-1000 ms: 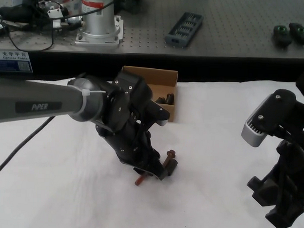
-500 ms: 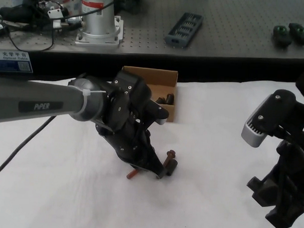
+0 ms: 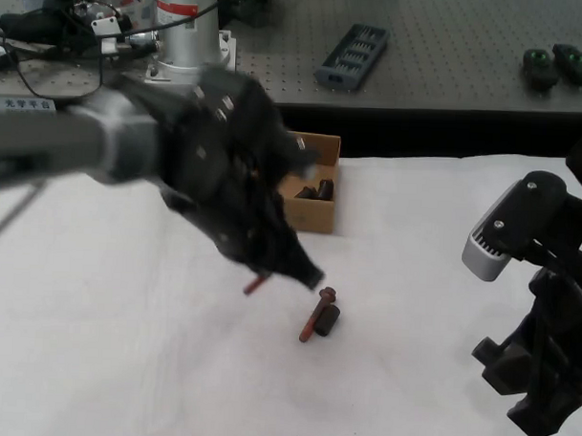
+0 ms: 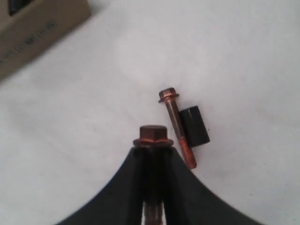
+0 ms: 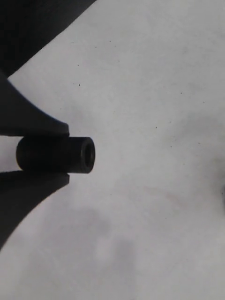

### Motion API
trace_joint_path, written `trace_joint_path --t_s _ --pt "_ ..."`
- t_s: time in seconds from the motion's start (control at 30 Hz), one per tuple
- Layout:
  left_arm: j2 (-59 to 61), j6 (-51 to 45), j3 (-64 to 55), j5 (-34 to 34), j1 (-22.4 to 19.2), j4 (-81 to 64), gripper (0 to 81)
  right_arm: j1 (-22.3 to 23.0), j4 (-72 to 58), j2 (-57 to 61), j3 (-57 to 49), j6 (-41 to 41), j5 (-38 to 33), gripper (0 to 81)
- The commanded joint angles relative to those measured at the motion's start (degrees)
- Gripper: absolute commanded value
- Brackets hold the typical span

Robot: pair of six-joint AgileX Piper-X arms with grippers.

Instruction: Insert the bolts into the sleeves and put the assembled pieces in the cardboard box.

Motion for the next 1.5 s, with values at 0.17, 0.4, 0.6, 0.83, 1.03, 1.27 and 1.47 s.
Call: trace_joint_path --t_s 0.17,0.4,0.6,0.83,1.03,1.27,1.47 --pt "-12.96 -15.29 12.62 11.45 5.34 -12.79 0.6 -0.07 -6.96 -0.51 -0.14 -0.12 -11.53 2.8" --pt "-23.53 -36.26 27.57 21.34 8.93 -39.44 0.6 -0.07 -19.06 0.4 -0.14 5.11 -23.99 2.8" --pt "-27.53 -53.16 35.62 22.41 9.67 -65.81 0.6 0.35 -28.69 3.96 -0.14 9.76 -31.77 2.8" --pt "-27.61 -58.83 37.08 28.27 9.67 -73.64 0.6 3.31 -41.23 8.76 -0.14 18.22 -38.87 2.8" --pt "-27.61 -58.83 37.08 30.97 9.67 -73.63 0.6 3.94 -49.44 9.97 -0.14 23.14 -39.86 2.8" --pt "-27.61 -60.73 37.08 31.77 9.67 -75.87 0.6 3.94 -54.46 9.97 -0.14 26.23 -39.35 2.8" --pt "-27.61 -61.87 37.08 31.77 9.67 -79.67 0.6 3.94 -53.95 9.97 -0.14 27.15 -38.82 2.8"
